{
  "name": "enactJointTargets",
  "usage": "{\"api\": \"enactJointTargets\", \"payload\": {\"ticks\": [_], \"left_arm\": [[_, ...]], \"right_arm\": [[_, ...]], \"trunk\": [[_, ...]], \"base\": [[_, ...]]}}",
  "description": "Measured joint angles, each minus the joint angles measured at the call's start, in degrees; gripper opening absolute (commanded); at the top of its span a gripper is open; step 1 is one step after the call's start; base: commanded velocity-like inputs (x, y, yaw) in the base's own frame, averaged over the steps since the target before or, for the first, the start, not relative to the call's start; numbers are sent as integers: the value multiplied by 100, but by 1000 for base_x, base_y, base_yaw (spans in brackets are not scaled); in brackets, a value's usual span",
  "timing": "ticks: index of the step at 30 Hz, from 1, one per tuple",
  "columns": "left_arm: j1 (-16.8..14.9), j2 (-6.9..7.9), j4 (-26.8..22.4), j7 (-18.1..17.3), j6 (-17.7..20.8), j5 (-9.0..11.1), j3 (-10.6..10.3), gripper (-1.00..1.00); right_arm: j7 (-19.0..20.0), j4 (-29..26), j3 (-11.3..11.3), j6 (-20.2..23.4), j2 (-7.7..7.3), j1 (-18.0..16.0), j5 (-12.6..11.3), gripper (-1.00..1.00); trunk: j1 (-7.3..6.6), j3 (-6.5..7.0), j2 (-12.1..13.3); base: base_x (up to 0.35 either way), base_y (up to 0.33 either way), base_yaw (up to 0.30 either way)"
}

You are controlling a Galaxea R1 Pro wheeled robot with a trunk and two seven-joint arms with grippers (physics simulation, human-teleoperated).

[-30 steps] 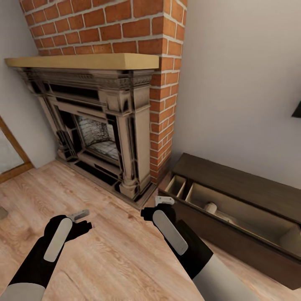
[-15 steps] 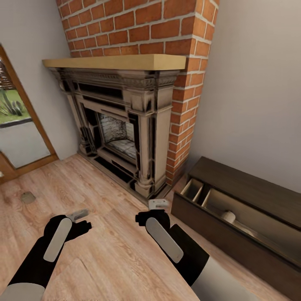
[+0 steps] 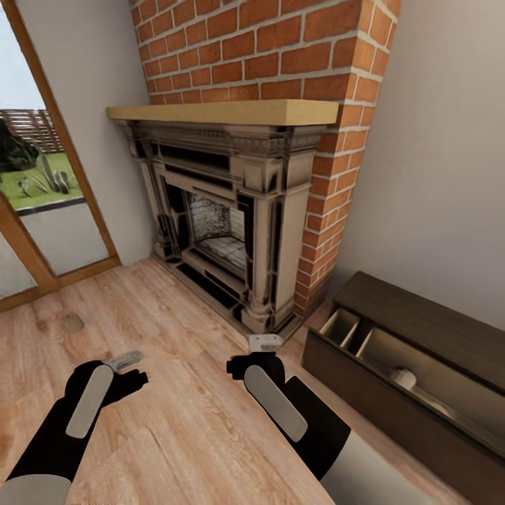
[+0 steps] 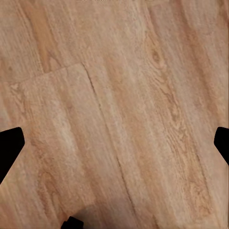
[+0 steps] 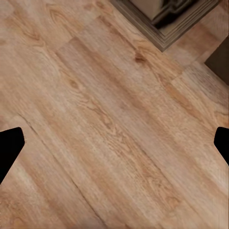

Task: Place each of the two pumpkins and all three candles from the living room inside a cabinet in the living room (use any cabinet), then make sure every cabinet is closed, and position the cauldron so it is next to a table in the living room.

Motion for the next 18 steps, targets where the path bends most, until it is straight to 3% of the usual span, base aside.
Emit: {"api": "enactJointTargets", "payload": {"ticks": [7,12,18], "left_arm": [[0,5,8,-8,10,13,75,100],[0,2,9,-9,10,14,134,100],[1,1,9,-9,10,16,145,100]], "right_arm": [[6,0,19,0,0,0,0,100],[1,0,238,-13,0,0,0,100],[1,0,286,-15,0,0,4,100]], "trunk": [[0,62,0],[0,106,0],[0,160,0]], "base": [[0,0,130],[0,0,105],[0,0,98]]}}
